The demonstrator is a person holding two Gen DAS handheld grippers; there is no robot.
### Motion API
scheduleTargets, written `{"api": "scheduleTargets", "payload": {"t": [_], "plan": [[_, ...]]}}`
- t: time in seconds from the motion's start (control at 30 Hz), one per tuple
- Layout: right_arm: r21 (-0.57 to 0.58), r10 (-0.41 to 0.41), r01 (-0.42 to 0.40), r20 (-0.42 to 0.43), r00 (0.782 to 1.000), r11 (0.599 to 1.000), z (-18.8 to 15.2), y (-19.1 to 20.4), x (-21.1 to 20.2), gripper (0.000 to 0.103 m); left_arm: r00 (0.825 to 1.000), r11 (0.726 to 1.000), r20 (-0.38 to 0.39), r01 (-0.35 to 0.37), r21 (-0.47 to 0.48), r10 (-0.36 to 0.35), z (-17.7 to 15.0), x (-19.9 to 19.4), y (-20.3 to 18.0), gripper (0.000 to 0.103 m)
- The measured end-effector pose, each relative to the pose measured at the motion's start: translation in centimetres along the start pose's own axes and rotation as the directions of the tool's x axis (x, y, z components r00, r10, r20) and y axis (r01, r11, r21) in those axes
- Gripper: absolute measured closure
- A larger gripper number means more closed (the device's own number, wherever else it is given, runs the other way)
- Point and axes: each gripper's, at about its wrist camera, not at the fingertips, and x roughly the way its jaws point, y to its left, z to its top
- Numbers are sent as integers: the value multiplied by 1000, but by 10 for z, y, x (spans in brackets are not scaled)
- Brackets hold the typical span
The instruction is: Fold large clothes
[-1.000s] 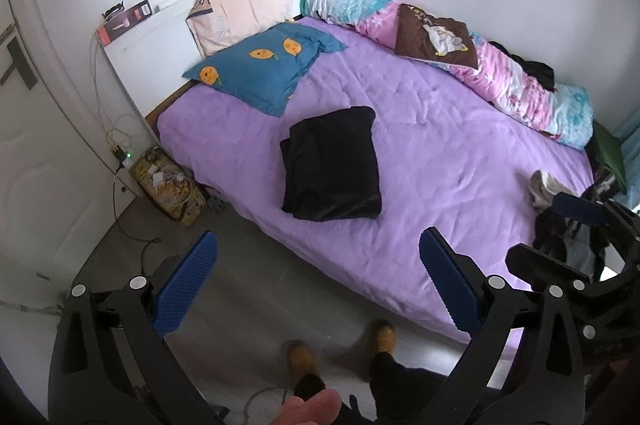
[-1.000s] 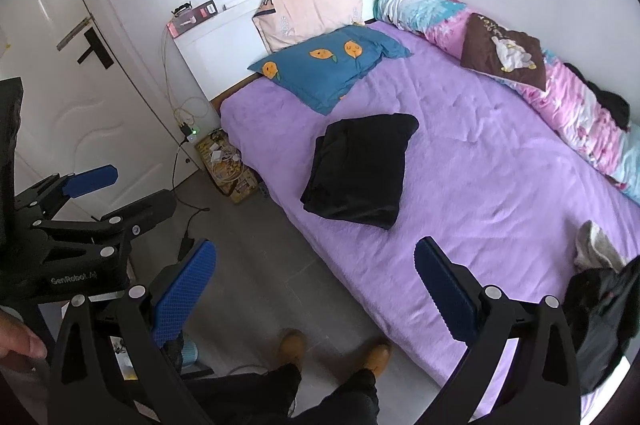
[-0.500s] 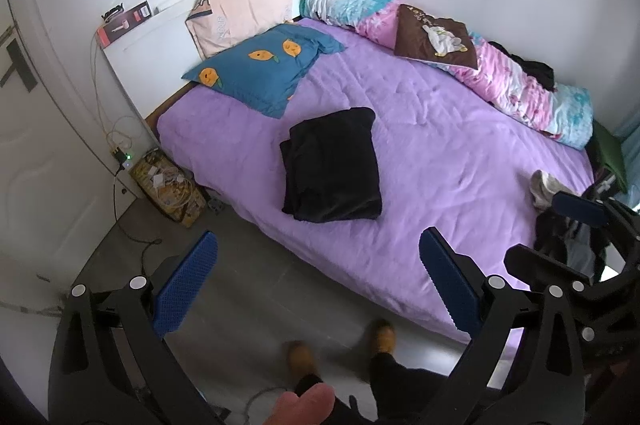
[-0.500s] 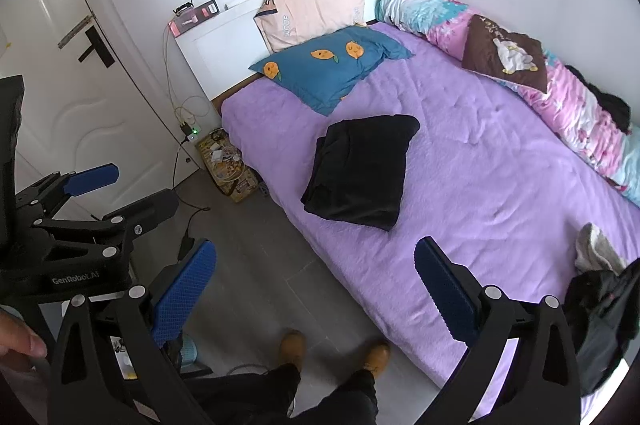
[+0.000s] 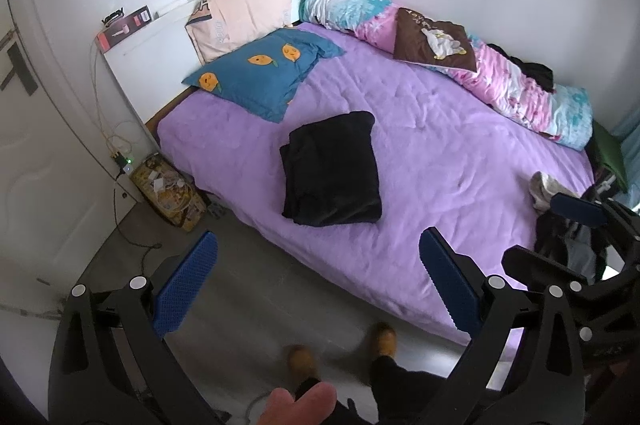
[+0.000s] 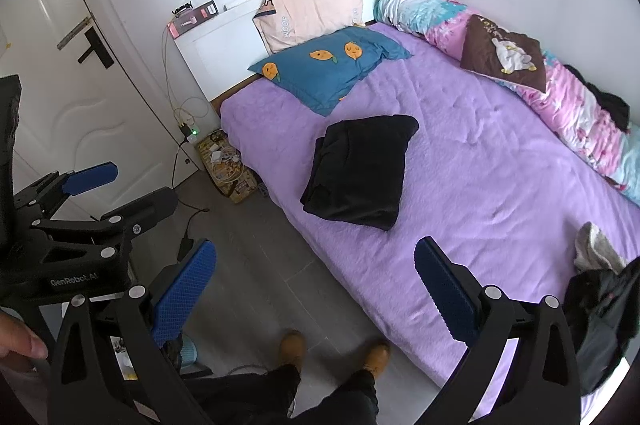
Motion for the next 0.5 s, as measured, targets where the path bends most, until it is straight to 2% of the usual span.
{"api": "scheduleTargets", "payload": {"t": [0.5], "plan": [[-1, -4, 4, 2, 1000, 1000, 3, 0, 0, 6, 1000, 1000, -9, -1, 10, 1, 4, 5, 1, 6]]}}
